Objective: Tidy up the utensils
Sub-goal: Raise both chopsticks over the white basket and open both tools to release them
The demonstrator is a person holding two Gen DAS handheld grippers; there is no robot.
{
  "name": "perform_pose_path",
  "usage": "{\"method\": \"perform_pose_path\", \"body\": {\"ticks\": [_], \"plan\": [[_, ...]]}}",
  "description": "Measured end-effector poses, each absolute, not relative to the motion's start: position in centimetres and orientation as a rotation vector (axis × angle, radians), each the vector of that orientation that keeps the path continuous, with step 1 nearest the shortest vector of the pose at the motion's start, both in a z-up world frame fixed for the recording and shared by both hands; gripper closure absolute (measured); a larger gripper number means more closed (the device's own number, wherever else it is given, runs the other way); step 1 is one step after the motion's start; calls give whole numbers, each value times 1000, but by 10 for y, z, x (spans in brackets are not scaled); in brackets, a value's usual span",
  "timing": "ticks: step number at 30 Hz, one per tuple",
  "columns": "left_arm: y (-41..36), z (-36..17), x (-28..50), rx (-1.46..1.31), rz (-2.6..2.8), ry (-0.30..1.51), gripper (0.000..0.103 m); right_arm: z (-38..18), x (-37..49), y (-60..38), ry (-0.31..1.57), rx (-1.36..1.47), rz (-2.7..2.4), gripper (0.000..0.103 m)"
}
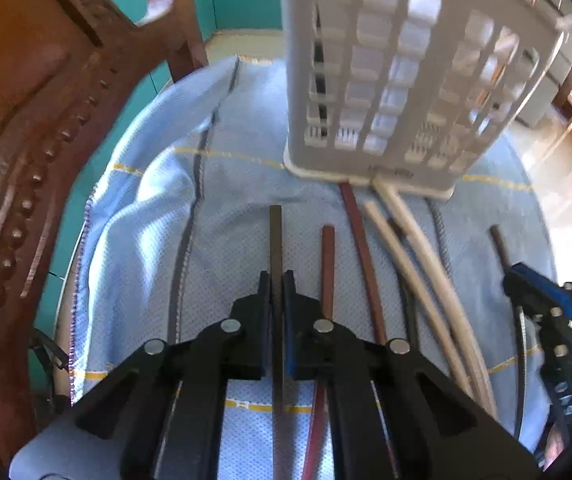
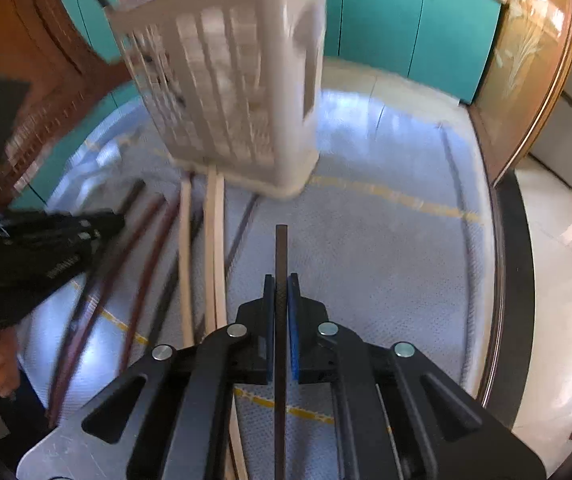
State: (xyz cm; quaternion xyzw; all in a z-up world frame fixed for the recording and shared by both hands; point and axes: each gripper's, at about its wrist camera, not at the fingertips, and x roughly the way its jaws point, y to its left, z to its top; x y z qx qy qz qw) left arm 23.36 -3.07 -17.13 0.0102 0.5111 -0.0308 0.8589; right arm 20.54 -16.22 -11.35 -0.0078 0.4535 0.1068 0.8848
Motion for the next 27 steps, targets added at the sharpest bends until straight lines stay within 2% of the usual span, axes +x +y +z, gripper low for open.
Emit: {"method": "perform_pose_path", "body": {"ticks": [7, 15, 21, 27], "plan": [[-19, -92, 189, -29, -155, 852, 96, -28, 156, -197, 641, 71, 316, 96], [-10, 2, 153, -29, -200, 595, 96, 57, 120, -209, 439, 115, 354, 96], [-7, 77, 164, -71, -225, 440, 96, 118, 157, -214, 301, 208, 364, 96], [0, 111, 185, -178, -226, 335, 96, 128, 204, -214, 279, 323, 321, 96]]}}
